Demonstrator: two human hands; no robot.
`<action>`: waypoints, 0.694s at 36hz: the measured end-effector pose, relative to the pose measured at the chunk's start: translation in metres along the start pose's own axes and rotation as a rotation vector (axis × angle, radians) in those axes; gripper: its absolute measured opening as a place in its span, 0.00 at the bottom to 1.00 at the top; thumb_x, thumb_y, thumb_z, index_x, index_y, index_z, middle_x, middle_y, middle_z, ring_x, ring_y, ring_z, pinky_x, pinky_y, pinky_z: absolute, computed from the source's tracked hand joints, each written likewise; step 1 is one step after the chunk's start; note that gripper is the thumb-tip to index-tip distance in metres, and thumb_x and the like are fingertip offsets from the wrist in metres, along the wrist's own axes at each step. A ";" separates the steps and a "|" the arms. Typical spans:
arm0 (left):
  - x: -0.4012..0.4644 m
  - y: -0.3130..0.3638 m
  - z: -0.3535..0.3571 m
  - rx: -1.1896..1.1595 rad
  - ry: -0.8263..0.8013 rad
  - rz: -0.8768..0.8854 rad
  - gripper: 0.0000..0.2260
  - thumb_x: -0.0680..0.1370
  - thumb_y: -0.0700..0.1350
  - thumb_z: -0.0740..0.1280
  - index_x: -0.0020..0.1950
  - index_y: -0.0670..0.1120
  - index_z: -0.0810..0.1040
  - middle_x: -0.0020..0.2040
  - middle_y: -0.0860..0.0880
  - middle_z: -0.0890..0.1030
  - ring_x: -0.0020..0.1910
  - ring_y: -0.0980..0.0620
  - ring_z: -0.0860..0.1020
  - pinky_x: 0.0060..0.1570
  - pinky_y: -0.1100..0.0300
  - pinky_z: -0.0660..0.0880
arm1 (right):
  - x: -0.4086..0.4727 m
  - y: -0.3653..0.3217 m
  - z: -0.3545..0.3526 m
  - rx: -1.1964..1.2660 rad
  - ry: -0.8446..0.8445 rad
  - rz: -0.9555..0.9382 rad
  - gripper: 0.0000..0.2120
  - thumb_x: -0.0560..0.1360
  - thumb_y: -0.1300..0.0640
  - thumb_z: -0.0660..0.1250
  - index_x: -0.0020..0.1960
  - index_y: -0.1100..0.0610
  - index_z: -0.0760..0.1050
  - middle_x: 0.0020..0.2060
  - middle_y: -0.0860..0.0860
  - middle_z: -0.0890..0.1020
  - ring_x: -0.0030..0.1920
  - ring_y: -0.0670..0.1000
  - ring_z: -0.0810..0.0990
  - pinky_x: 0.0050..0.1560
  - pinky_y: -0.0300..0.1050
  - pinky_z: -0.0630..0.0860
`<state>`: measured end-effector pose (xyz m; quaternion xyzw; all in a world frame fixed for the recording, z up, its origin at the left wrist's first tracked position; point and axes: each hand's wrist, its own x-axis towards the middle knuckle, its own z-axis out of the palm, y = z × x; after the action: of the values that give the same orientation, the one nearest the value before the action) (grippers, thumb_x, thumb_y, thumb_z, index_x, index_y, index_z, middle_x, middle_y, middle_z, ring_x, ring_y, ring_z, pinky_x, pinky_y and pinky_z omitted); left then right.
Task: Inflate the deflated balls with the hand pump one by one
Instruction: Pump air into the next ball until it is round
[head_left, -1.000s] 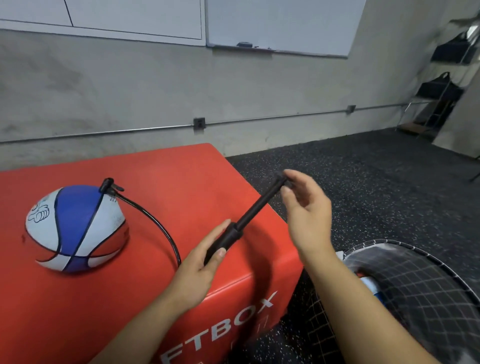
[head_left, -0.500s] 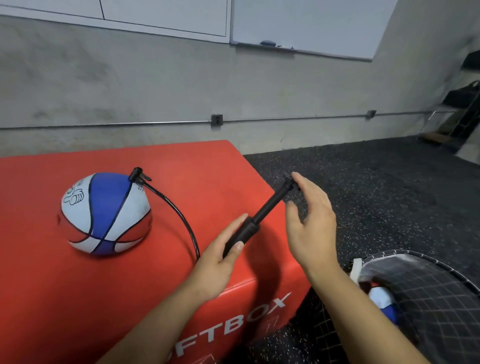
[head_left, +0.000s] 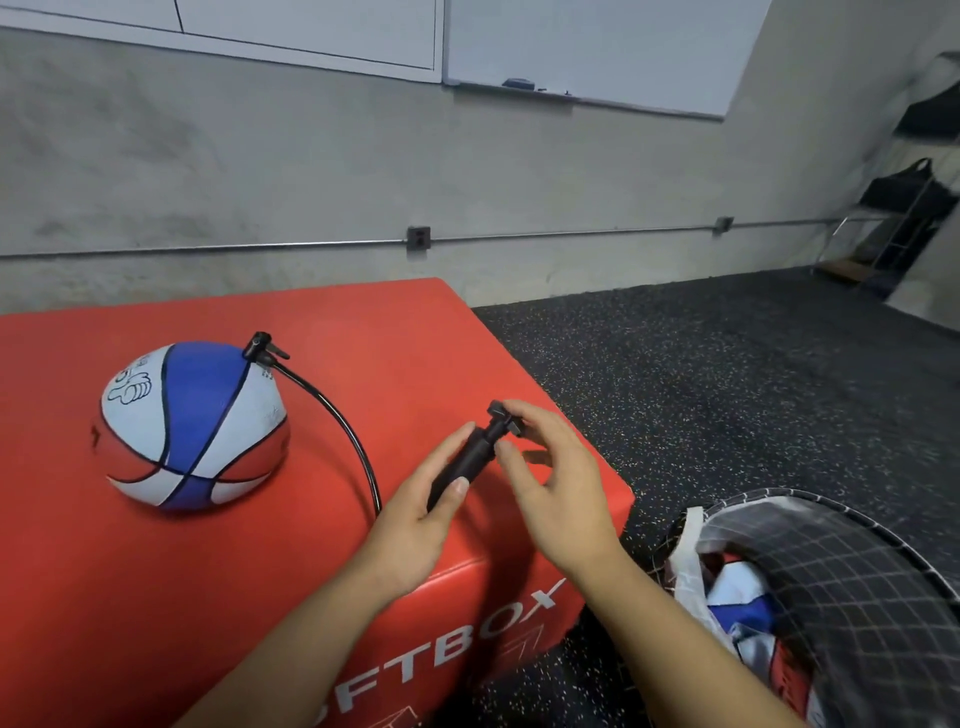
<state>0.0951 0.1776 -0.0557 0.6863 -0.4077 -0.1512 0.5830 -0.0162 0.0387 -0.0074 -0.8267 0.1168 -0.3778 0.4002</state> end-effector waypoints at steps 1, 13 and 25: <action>-0.001 0.000 0.001 0.007 -0.006 0.005 0.24 0.84 0.53 0.63 0.80 0.62 0.65 0.77 0.64 0.71 0.78 0.57 0.69 0.80 0.45 0.62 | 0.001 0.001 -0.003 0.044 0.013 0.018 0.14 0.82 0.60 0.69 0.66 0.50 0.78 0.62 0.43 0.82 0.63 0.46 0.82 0.61 0.49 0.80; -0.002 -0.002 0.003 -0.008 -0.047 -0.036 0.25 0.86 0.44 0.63 0.78 0.68 0.66 0.72 0.54 0.75 0.75 0.49 0.69 0.77 0.40 0.62 | 0.036 -0.004 -0.044 0.192 0.285 0.027 0.13 0.82 0.66 0.68 0.59 0.48 0.79 0.53 0.43 0.85 0.55 0.46 0.83 0.59 0.43 0.78; 0.002 -0.003 -0.001 -0.023 -0.010 -0.025 0.26 0.87 0.44 0.63 0.76 0.72 0.66 0.61 0.55 0.82 0.54 0.51 0.79 0.62 0.58 0.74 | 0.038 -0.004 -0.057 0.082 0.259 0.018 0.17 0.83 0.60 0.68 0.70 0.51 0.78 0.63 0.44 0.83 0.66 0.44 0.80 0.68 0.47 0.76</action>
<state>0.0988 0.1766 -0.0579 0.6839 -0.4004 -0.1665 0.5867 -0.0314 -0.0105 0.0386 -0.7528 0.1596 -0.4824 0.4185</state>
